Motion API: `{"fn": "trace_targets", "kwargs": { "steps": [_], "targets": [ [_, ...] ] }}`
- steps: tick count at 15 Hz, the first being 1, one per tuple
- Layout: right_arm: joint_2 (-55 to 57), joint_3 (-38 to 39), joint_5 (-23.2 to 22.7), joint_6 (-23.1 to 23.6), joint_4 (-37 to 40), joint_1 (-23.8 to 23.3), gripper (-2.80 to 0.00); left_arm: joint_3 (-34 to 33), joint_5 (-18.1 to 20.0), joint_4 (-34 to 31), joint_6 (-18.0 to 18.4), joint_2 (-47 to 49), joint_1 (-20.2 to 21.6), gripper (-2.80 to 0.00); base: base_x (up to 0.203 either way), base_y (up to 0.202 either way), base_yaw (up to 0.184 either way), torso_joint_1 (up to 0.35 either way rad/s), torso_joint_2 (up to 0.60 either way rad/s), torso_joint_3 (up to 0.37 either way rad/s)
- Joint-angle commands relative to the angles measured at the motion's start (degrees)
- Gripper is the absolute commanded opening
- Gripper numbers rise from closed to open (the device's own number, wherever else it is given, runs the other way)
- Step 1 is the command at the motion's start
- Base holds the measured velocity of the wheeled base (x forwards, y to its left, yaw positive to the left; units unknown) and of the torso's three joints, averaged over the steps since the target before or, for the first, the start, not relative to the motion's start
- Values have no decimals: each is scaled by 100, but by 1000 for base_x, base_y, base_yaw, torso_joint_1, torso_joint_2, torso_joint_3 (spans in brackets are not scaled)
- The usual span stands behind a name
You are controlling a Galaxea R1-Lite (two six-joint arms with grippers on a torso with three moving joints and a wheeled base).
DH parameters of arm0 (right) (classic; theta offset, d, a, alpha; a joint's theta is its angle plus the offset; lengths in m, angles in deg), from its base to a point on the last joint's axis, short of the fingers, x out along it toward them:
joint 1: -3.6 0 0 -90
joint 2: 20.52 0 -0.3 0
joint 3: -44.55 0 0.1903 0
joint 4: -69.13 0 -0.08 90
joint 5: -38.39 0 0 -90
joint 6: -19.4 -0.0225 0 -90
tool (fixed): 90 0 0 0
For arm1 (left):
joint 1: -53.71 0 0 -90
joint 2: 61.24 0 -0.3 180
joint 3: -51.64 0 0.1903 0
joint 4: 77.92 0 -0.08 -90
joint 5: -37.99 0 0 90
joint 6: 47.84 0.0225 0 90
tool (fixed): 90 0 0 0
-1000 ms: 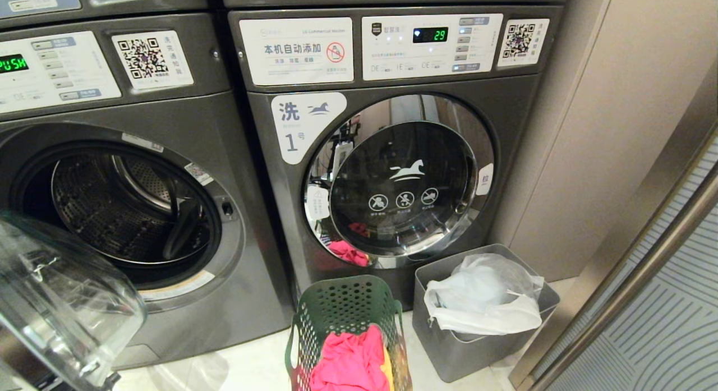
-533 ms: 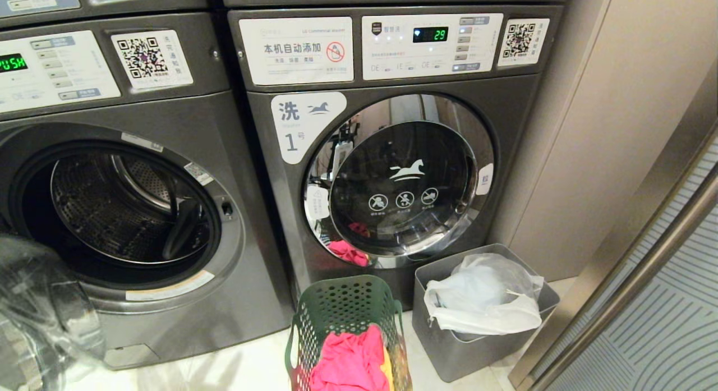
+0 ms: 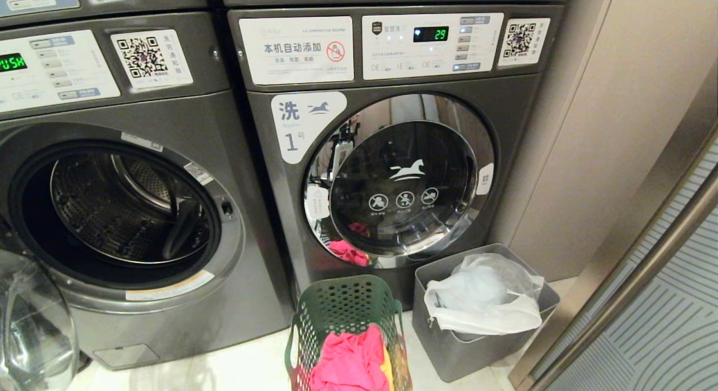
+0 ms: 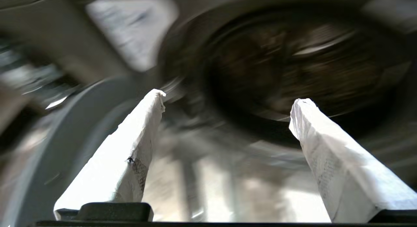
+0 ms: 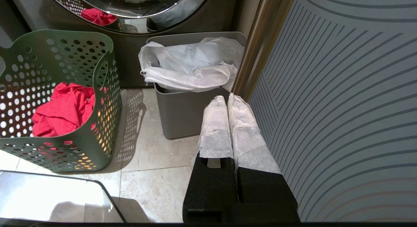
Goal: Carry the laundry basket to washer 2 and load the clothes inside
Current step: Open the lid of the washing machine
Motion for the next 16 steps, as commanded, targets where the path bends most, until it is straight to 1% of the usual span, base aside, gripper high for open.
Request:
{"fn": "trace_targets", "kwargs": {
  "steps": [1,2,3,4,5,6,7,8,10,11,12,16],
  "targets": [
    [0,0,-8,2,10,2,-280,-208,-1028,24,357,146,29,0,0,0,0,0,0,0],
    [0,0,-9,2,10,2,-280,-328,-1534,34,345,194,41,0,0,0,0,0,0,0],
    [0,0,-9,10,10,0,-280,-399,-1941,34,287,234,46,-280,0,0,0,0,0,0],
    [0,0,-9,10,10,-4,-280,-436,-2160,42,185,294,54,-280,0,0,0,0,0,0],
    [0,0,0,2,10,2,-280,-441,-2299,54,155,321,60,-280,0,0,0,0,0,0],
    [0,0,-9,11,10,2,-280,-437,-2556,49,153,364,84,-280,0,0,0,0,0,0],
    [0,0,-4,6,10,2,-280,-441,-2939,44,153,424,124,-280,0,0,0,0,0,0],
    [0,0,-2,11,10,2,-280,-447,-3419,42,149,489,156,-280,0,0,0,0,0,0],
    [9,0,0,11,10,2,-280,-459,-4517,41,145,628,311,-280,0,0,0,0,0,0],
    [0,0,-7,6,10,-5,-280,-451,-4882,41,132,738,430,-280,0,0,0,0,0,0],
    [6,0,-9,9,10,2,-280,-434,-5037,41,106,861,658,-280,0,0,0,0,0,0],
    [0,0,0,11,10,2,-280,-151,-5041,78,50,1318,1409,-280,0,0,0,0,0,0]
  ]
}}
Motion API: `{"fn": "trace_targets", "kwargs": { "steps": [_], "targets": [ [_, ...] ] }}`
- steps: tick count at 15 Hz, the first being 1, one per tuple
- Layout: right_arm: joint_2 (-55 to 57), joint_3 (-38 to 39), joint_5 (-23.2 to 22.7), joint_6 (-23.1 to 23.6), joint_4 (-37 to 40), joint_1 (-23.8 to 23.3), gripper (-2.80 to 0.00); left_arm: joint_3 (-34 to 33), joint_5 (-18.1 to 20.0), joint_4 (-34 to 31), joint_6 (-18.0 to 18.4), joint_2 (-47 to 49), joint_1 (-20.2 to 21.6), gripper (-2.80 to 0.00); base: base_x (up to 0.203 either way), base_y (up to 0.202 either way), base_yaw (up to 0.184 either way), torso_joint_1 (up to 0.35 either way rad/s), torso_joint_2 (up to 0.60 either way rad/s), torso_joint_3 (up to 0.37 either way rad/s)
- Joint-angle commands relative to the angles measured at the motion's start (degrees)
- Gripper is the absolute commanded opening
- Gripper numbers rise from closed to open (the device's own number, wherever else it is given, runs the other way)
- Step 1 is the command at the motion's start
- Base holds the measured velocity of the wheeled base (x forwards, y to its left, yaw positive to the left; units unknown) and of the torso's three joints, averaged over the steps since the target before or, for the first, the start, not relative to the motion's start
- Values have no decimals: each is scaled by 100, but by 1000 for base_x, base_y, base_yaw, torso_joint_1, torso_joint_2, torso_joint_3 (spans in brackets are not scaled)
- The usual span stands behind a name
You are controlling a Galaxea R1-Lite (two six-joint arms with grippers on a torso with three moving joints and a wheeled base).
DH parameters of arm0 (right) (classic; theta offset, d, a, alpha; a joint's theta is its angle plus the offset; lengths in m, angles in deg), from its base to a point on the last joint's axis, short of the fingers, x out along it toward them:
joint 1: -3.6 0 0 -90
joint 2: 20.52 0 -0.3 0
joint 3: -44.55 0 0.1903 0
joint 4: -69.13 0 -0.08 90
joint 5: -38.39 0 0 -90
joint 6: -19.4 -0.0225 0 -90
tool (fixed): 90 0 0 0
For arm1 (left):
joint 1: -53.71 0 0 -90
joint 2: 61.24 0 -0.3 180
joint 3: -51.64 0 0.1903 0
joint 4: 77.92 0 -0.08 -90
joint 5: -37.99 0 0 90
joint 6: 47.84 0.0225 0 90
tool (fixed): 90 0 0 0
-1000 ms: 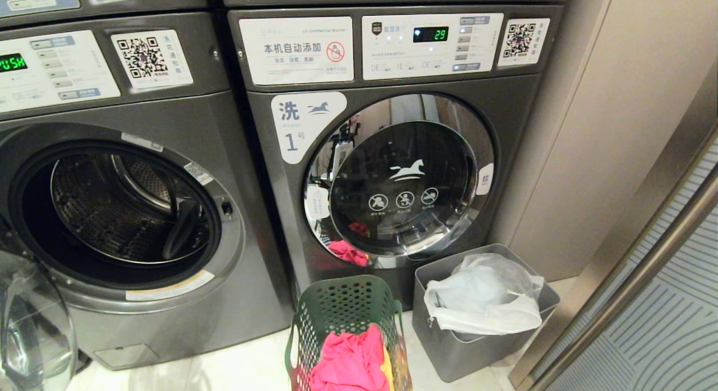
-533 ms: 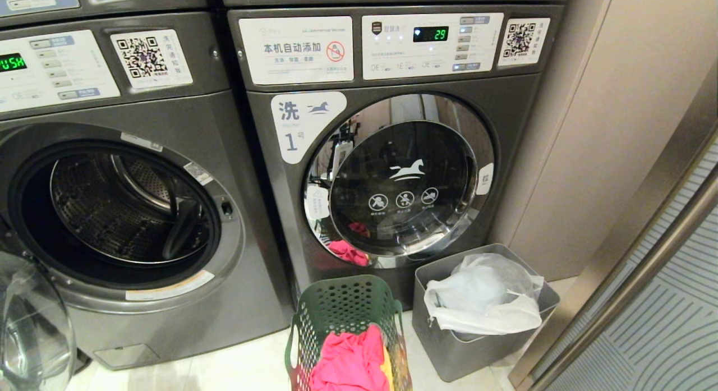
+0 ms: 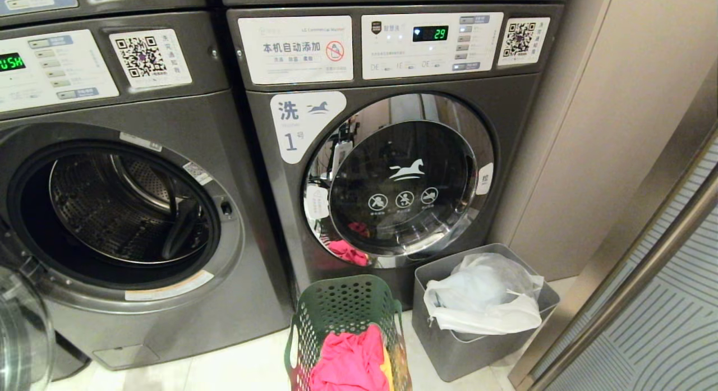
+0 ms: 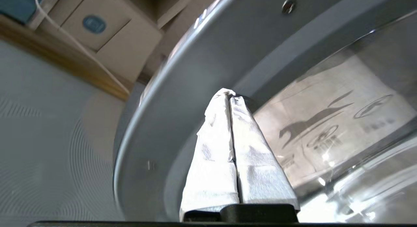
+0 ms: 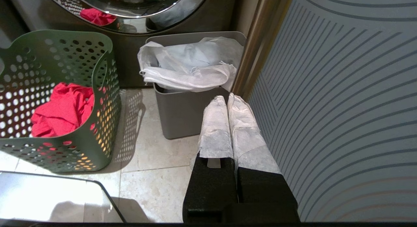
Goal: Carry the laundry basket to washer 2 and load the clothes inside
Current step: Open the lid of the washing machine
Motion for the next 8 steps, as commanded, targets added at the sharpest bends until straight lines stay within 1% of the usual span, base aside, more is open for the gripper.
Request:
{"fn": "trace_targets", "kwargs": {
  "steps": [1,3,4,5,6,8],
  "targets": [
    [0,0,-5,6,10,5,-280,175,-7,19,3,295,220,-280,0,0,0,0,0,0],
    [0,0,0,11,10,5,-280,611,128,54,-2,657,702,-280,0,0,0,0,0,0],
    [0,0,0,11,10,5,-280,747,311,131,-3,744,864,-280,0,0,0,0,0,0],
    [0,0,0,11,10,5,-280,735,584,165,-3,688,895,-280,0,0,0,0,0,0],
    [0,0,-5,10,10,-4,-280,662,1073,172,-3,508,900,-280,0,0,0,0,0,0],
    [0,0,0,2,10,5,-280,278,2643,152,39,-31,853,-280,0,0,0,0,0,0]
  ]
}}
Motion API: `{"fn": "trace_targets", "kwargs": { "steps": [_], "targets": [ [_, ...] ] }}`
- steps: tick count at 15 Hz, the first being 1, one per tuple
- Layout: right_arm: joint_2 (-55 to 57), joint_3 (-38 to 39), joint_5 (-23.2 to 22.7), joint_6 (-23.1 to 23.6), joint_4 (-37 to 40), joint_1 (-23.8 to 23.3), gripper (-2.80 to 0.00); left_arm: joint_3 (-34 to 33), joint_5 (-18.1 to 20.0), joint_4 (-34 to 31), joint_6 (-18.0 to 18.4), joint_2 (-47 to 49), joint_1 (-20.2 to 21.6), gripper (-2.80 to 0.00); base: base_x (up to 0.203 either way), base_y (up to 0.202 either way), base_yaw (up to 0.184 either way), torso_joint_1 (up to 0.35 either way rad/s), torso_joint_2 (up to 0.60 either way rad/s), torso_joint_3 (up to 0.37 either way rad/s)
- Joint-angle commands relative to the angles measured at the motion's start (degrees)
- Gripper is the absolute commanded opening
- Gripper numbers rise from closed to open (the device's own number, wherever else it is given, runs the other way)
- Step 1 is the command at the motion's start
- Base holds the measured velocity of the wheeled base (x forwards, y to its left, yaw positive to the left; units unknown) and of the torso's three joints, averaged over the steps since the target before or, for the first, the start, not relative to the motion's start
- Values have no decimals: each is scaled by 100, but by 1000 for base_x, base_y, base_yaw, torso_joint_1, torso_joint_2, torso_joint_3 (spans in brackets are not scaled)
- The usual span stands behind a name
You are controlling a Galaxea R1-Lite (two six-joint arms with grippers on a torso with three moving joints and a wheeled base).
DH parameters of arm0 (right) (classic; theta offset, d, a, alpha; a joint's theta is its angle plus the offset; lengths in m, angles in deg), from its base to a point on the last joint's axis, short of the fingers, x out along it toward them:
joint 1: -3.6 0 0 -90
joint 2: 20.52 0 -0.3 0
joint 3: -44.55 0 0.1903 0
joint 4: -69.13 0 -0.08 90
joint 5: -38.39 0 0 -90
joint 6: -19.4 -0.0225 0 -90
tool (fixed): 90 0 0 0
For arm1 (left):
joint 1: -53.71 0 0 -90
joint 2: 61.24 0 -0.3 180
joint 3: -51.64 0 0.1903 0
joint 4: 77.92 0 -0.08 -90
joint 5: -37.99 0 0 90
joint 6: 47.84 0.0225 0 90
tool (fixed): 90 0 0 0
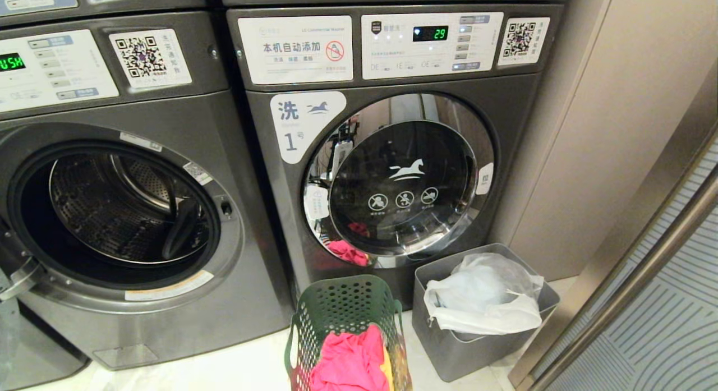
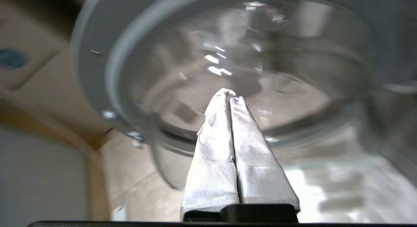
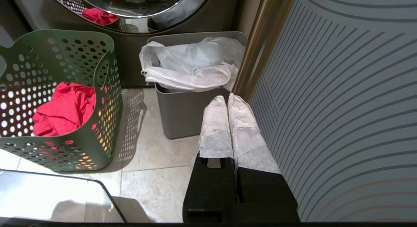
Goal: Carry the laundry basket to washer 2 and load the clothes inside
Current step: Open the lid of the washing machine
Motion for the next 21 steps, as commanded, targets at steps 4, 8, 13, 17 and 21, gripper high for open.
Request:
{"fn": "trace_targets", "kwargs": {
  "steps": [4,8,13,17,21],
  "targets": [
    [0,0,-4,5,10,-6,-280,-2240,2153,230,43,-2261,-1146,-280,0,0,0,0,0,0],
    [0,0,-6,8,10,-4,-280,-5206,2268,574,33,-4482,-3021,-280,0,0,0,0,0,0],
    [0,0,-7,-1,10,-4,-280,-7547,2423,257,-49,-7582,-4197,-280,0,0,0,0,0,0],
    [0,0,-7,-1,10,-11,-280,-7573,2984,-141,-401,-8472,-4967,-280,0,0,0,0,0,0],
    [0,0,-14,-11,10,-12,-280,-7524,3121,-623,-796,-9712,-5407,-280,0,0,0,0,0,0]
  ]
}}
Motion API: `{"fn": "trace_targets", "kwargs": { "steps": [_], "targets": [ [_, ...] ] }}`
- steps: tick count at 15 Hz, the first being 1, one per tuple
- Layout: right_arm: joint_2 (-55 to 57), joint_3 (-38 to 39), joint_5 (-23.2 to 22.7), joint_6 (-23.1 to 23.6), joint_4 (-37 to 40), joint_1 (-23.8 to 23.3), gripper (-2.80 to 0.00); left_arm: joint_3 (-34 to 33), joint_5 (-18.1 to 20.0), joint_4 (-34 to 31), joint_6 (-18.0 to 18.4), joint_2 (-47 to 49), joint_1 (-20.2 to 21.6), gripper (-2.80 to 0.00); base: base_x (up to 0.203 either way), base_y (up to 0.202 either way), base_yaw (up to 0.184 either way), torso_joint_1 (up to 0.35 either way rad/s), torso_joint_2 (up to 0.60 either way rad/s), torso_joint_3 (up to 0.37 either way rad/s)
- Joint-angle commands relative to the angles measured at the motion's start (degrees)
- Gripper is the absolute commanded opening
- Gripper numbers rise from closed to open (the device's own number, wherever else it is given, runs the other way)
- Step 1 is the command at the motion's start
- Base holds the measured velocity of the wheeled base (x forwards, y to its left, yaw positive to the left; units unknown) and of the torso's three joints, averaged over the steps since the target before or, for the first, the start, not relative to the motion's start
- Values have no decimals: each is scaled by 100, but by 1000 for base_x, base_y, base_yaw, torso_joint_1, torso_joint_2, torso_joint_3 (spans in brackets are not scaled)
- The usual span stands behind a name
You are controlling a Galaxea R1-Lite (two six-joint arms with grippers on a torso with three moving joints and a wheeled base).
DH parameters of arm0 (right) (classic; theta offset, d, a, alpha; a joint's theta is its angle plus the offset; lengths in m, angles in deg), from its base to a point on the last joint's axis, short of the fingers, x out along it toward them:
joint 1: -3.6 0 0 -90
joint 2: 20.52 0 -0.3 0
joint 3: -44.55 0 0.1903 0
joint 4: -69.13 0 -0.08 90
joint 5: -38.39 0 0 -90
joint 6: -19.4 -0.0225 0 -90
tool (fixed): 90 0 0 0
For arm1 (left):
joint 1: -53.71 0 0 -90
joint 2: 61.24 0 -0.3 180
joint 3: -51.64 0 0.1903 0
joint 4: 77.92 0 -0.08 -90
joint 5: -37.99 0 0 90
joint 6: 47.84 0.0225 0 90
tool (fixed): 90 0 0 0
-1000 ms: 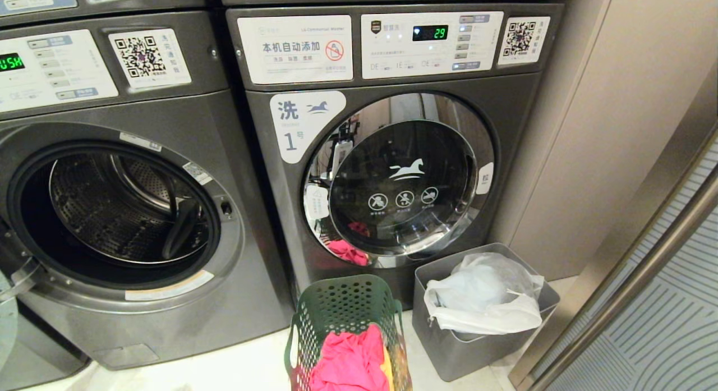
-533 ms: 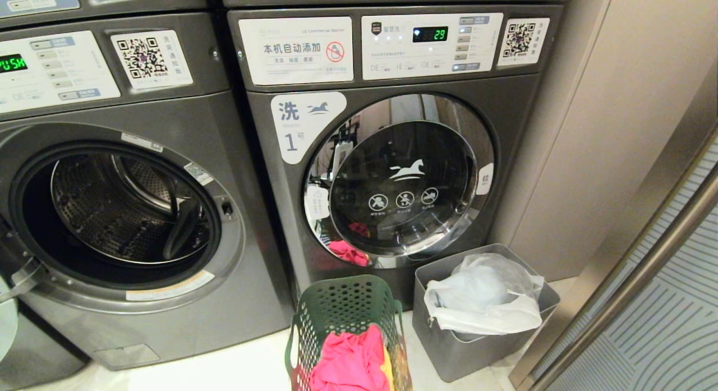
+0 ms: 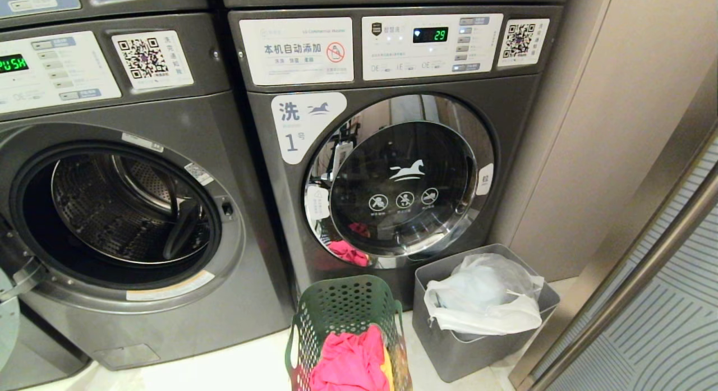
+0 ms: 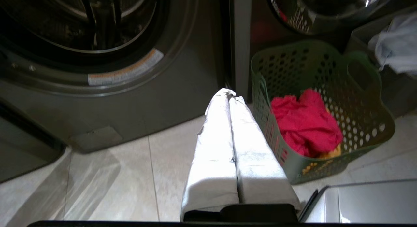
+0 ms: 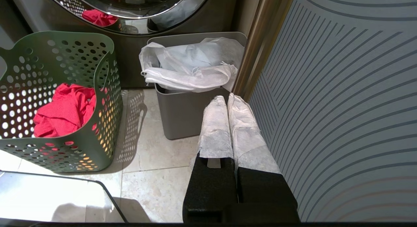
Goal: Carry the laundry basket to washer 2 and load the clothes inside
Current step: Open the lid of the washing machine
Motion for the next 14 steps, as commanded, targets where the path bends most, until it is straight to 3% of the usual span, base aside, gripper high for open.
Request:
{"fn": "trace_targets", "kwargs": {
  "steps": [1,3,14],
  "targets": [
    [0,0,1,-11,10,2,-280,11,-10,-13,-71,-848,-87,-280,0,0,0,0,0,0],
    [3,0,-4,-49,10,2,-280,-20,-150,15,-661,-922,-128,-280,0,0,0,0,0,0],
    [0,0,5,-55,10,2,-280,-24,-173,9,-749,-909,-134,-280,0,0,0,0,0,0]
  ]
}}
